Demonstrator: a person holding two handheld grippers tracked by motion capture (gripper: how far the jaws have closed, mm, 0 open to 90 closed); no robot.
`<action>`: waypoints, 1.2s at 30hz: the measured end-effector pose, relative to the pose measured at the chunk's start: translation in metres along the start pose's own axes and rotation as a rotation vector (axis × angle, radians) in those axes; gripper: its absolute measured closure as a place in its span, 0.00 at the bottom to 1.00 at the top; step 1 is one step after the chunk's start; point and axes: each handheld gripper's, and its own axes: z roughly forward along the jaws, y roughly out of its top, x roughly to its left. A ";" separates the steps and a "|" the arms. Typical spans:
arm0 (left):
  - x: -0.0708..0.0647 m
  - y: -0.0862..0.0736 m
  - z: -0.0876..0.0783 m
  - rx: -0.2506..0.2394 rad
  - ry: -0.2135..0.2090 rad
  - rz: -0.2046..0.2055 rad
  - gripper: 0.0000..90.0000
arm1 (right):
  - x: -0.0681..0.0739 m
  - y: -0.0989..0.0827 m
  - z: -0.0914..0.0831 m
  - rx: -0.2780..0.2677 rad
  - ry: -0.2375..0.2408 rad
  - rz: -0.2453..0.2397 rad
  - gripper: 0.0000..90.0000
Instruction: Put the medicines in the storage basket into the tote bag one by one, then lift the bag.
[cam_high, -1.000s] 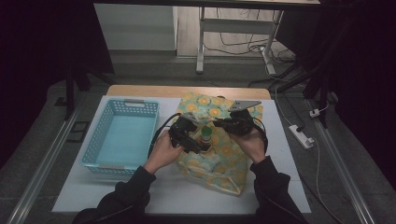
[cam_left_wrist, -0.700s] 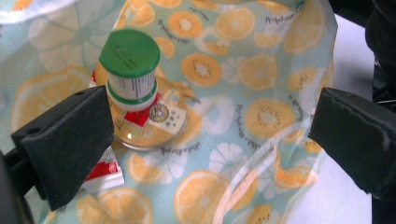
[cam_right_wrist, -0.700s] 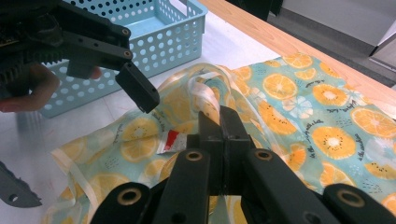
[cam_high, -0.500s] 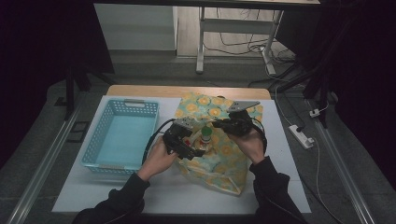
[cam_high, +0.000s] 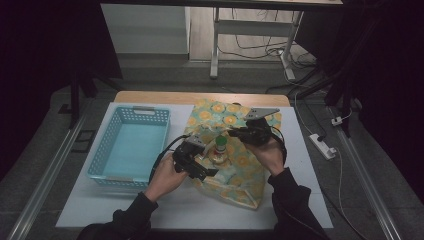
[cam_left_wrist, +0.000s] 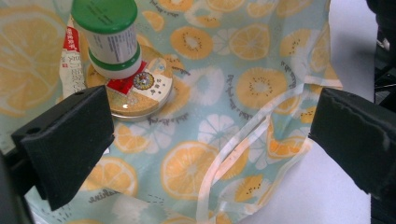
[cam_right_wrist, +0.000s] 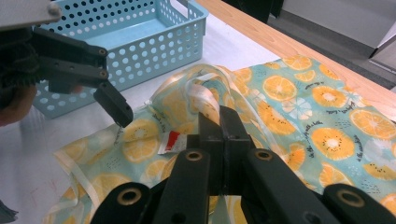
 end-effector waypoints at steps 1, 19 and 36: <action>-0.001 -0.001 0.001 0.002 0.001 0.000 0.00 | 0.000 0.000 0.000 -0.002 0.000 0.000 1.00; -0.011 -0.019 0.019 0.090 0.028 0.002 0.00 | 0.001 -0.001 -0.002 -0.002 0.001 -0.004 1.00; -0.003 -0.038 0.043 0.171 0.076 0.031 0.01 | 0.001 0.000 -0.002 -0.003 0.002 -0.005 1.00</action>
